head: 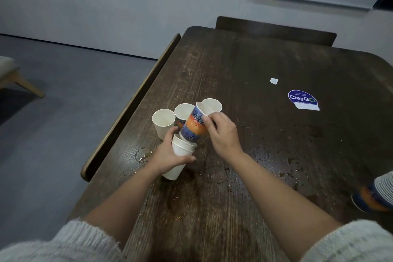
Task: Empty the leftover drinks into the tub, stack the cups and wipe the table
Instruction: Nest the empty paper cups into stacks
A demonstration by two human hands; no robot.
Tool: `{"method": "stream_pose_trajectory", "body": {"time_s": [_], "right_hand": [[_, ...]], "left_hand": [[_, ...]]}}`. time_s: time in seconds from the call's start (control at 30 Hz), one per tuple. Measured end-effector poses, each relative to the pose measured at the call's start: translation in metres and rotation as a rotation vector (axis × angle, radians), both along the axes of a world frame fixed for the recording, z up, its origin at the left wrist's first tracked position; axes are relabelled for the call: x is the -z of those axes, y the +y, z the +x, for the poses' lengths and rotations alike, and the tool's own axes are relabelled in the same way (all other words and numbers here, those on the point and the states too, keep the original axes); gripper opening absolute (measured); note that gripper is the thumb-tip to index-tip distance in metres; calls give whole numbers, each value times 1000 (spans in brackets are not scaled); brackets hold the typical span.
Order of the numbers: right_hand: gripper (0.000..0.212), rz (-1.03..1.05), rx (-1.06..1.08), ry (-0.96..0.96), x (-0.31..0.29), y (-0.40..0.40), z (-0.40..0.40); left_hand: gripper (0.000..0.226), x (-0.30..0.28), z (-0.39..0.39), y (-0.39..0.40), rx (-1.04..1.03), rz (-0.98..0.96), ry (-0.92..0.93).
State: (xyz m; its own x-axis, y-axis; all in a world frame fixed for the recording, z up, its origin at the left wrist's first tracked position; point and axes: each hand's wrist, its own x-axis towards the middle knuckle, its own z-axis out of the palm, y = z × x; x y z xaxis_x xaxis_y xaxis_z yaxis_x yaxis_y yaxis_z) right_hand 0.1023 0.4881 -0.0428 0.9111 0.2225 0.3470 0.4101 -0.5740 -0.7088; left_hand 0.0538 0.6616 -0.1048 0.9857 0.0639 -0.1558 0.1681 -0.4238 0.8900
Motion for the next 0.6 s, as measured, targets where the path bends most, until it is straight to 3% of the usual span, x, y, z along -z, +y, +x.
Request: {"method": "stream_pose_trajectory", "body": {"time_s": [0.1, 0.27, 0.37, 0.5, 0.6], "right_hand": [[30, -20, -93, 82, -1, 9, -1], [36, -282, -306, 247, 0, 22, -5], [41, -313, -279, 209, -7, 31, -3], [35, -168, -166, 188, -14, 45, 11], [33, -242, -219, 196, -9, 58, 27]], "left_hand": [[119, 0, 1, -2, -20, -38, -33], [109, -2, 4, -2, -55, -103, -121], [106, 2, 0, 4, -101, -127, -133], [106, 6, -7, 14, -179, -136, -126], [103, 8, -11, 24, -218, -141, -120]]}}
